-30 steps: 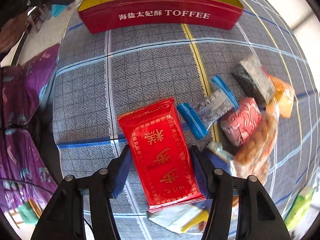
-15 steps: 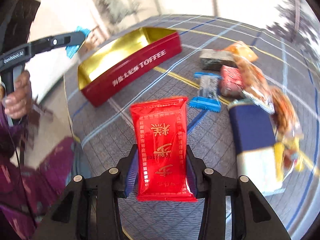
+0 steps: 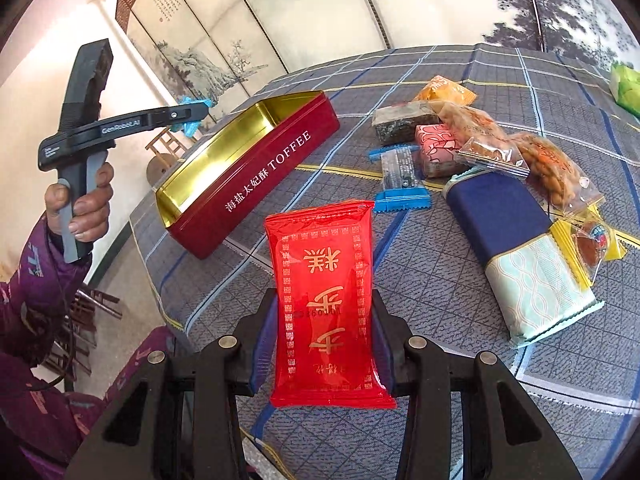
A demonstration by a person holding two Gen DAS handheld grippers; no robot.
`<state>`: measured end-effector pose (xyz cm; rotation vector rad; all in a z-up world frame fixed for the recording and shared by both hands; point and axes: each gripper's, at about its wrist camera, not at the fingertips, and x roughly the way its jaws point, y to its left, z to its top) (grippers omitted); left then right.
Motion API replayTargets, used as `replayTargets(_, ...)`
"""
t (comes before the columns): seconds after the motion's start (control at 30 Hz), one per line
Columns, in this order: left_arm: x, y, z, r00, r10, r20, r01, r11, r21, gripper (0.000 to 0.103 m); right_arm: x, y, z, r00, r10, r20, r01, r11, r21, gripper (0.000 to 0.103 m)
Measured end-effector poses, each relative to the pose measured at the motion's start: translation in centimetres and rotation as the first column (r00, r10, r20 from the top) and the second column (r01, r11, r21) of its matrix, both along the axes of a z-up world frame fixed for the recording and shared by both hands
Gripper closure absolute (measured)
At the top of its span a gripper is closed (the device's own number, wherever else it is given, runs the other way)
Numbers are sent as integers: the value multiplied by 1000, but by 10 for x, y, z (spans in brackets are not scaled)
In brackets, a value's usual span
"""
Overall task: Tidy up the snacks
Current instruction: 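Lower the blue candy into the tin and open the left tool while the right tool lifts the red packet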
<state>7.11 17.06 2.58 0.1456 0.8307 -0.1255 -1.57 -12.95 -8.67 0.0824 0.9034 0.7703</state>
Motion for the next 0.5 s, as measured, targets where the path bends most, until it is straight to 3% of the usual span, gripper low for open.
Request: replayTargets(0.5, 53, 16, -31, 999, 17, -49, -12, 995, 101, 71, 2, 2, -2, 999, -34, -32, 36, 999, 37, 59)
